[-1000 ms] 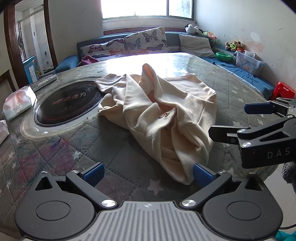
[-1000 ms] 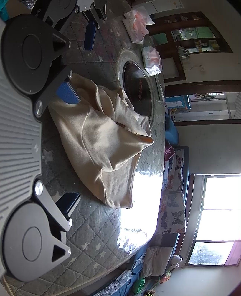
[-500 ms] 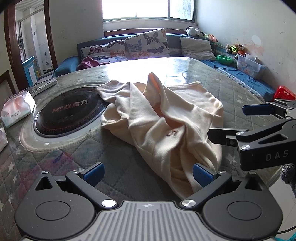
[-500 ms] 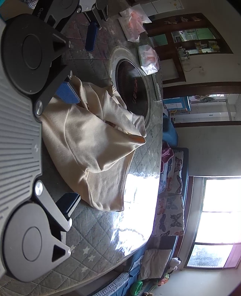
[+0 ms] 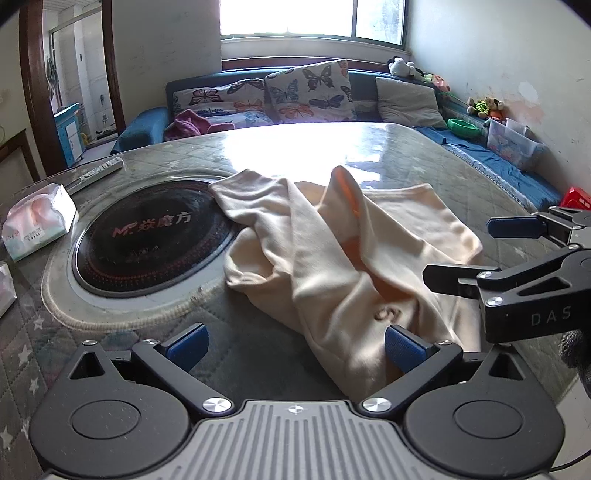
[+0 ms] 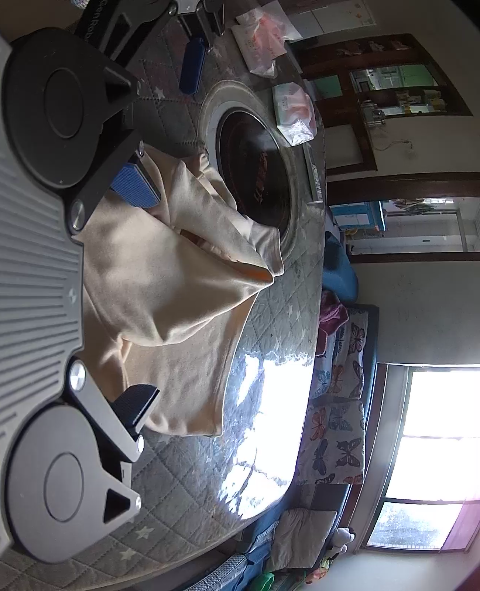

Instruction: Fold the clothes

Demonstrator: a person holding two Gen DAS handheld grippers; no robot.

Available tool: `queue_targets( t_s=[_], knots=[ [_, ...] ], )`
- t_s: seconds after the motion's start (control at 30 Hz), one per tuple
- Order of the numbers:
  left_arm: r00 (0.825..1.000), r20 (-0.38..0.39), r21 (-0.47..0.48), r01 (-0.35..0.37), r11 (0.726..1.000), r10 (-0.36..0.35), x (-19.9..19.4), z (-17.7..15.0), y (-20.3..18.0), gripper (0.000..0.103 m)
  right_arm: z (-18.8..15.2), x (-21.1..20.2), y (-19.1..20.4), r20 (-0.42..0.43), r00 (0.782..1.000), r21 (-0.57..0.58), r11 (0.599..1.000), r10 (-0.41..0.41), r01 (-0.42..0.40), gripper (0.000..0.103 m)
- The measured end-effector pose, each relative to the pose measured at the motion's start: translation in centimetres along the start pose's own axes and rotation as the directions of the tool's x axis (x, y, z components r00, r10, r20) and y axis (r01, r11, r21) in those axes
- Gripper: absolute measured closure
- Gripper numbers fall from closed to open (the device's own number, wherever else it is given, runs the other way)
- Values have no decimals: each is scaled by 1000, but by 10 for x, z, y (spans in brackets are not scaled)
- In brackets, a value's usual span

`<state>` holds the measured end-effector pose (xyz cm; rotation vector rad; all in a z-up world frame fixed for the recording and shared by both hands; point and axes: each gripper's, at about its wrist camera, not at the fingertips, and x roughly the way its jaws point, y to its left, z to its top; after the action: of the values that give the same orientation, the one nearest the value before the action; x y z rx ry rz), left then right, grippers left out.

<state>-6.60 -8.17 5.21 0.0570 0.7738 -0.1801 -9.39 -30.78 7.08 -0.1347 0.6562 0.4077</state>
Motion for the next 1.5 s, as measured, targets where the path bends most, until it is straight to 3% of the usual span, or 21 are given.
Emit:
queue_targets(
  t_s=[0.37, 0.67, 0.87, 0.97, 1.1, 1.33, 1.43, 1.5],
  knots=[
    [999, 31, -23, -12, 1000, 13, 18, 25, 21, 2, 30, 43, -18, -5, 1000, 3, 1000, 29, -29, 2],
    [1000, 30, -46, 11, 999, -10, 32, 32, 34, 21, 52, 80, -25, -36, 995, 19, 995, 94, -93, 24],
    [998, 52, -23, 28, 999, -27, 43, 50, 32, 33, 64, 106, -28, -70, 987, 33, 989, 144, -142, 47],
    [997, 53, -22, 51, 998, -50, 52, 62, 31, 41, 69, 116, -31, -80, 983, 42, 986, 163, -160, 78],
    [996, 48, -33, 78, 996, -77, 70, 78, 29, 43, 62, 103, -43, -41, 990, 65, 989, 134, -132, 97],
    [996, 1, -18, 93, 996, -93, 105, 93, 18, 43, 51, 74, -65, 21, 997, 109, 991, 80, -82, 100],
    [995, -19, -12, 99, 995, -99, 120, 100, 14, 67, 49, 62, -72, 36, 997, 122, 990, 71, -74, 96],
    [994, -21, -15, 107, 994, -107, 123, 100, 15, 73, 50, 60, -73, 35, 996, 116, 990, 80, -84, 92]
  ],
)
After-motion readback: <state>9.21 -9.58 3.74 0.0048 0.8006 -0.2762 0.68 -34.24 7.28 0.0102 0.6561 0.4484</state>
